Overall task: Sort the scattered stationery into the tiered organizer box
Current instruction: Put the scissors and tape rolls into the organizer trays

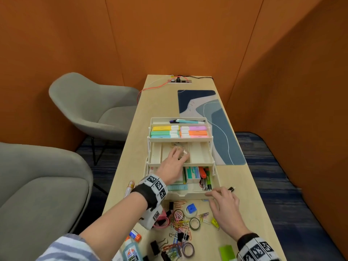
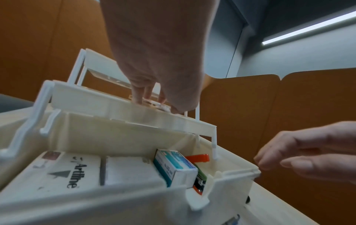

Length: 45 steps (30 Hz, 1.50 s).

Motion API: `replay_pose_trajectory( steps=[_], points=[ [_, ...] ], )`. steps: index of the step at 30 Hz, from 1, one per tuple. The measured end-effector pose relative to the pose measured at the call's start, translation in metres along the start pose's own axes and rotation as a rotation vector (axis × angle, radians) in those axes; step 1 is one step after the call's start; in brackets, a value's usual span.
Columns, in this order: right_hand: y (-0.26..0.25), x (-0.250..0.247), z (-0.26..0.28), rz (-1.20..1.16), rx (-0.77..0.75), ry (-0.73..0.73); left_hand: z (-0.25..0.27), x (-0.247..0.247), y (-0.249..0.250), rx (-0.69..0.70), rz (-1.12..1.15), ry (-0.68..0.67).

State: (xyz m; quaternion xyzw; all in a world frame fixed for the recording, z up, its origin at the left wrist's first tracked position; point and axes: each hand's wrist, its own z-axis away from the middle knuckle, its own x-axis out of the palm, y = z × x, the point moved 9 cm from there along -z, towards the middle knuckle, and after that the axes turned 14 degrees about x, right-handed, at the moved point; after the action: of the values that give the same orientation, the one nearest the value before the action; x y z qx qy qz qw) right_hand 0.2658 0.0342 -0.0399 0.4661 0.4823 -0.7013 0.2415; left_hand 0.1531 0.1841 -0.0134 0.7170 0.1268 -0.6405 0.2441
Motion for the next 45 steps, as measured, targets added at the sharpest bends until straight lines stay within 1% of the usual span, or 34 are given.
replay_pose_trajectory(
  steps=[2, 6, 8, 11, 15, 18, 20, 23, 26, 28, 30, 32, 33, 36, 39, 41, 45],
  points=[
    [-0.003, 0.001, 0.002, -0.008, -0.017, -0.001, 0.0, 0.0, 0.001, -0.006, 0.02, 0.044],
    [0.001, 0.001, 0.005, -0.022, -0.014, 0.002, 0.001, -0.013, 0.009, 0.058, -0.012, 0.162],
    [0.004, 0.001, 0.007, -0.035, -0.005, -0.006, 0.002, -0.014, 0.009, 0.068, -0.01, 0.19],
    [0.01, 0.002, 0.012, -0.044, 0.01, -0.012, 0.002, -0.014, 0.008, 0.08, 0.03, 0.18],
    [0.013, 0.003, 0.018, -0.048, 0.031, -0.016, -0.001, -0.011, -0.001, 0.104, 0.061, 0.129],
    [0.022, 0.004, 0.022, -0.039, 0.07, -0.019, -0.002, -0.006, -0.002, 0.089, 0.039, 0.083],
    [0.031, 0.007, 0.025, -0.035, 0.094, -0.04, 0.0, -0.009, 0.002, 0.082, 0.0, 0.087],
    [0.05, 0.012, 0.029, -0.039, 0.145, -0.071, 0.016, -0.021, 0.017, 0.065, 0.029, 0.189],
    [0.075, 0.011, 0.034, -0.068, 0.221, -0.065, 0.049, -0.019, 0.034, 0.009, 0.127, 0.263],
    [0.092, 0.01, 0.037, -0.076, 0.274, -0.069, 0.073, 0.0, 0.047, -0.001, 0.19, 0.212],
    [0.108, 0.011, 0.039, -0.083, 0.301, -0.076, 0.096, 0.031, 0.059, 0.024, 0.242, 0.086],
    [0.116, 0.016, 0.04, -0.087, 0.308, -0.092, 0.114, 0.055, 0.067, 0.072, 0.224, -0.029],
    [0.118, 0.019, 0.041, -0.082, 0.306, -0.102, 0.12, 0.062, 0.068, 0.082, 0.203, -0.059],
    [0.112, 0.029, 0.042, -0.077, 0.276, -0.117, 0.136, 0.074, 0.063, 0.041, 0.212, -0.073],
    [0.092, 0.038, 0.037, -0.054, 0.204, -0.088, 0.147, 0.082, 0.063, -0.008, 0.223, -0.073],
    [0.072, 0.046, 0.03, 0.017, 0.139, -0.087, 0.151, 0.084, 0.068, -0.016, 0.23, -0.084],
    [0.034, 0.065, 0.013, 0.202, 0.032, -0.176, 0.155, 0.081, 0.071, -0.042, 0.252, -0.08]
  ],
)
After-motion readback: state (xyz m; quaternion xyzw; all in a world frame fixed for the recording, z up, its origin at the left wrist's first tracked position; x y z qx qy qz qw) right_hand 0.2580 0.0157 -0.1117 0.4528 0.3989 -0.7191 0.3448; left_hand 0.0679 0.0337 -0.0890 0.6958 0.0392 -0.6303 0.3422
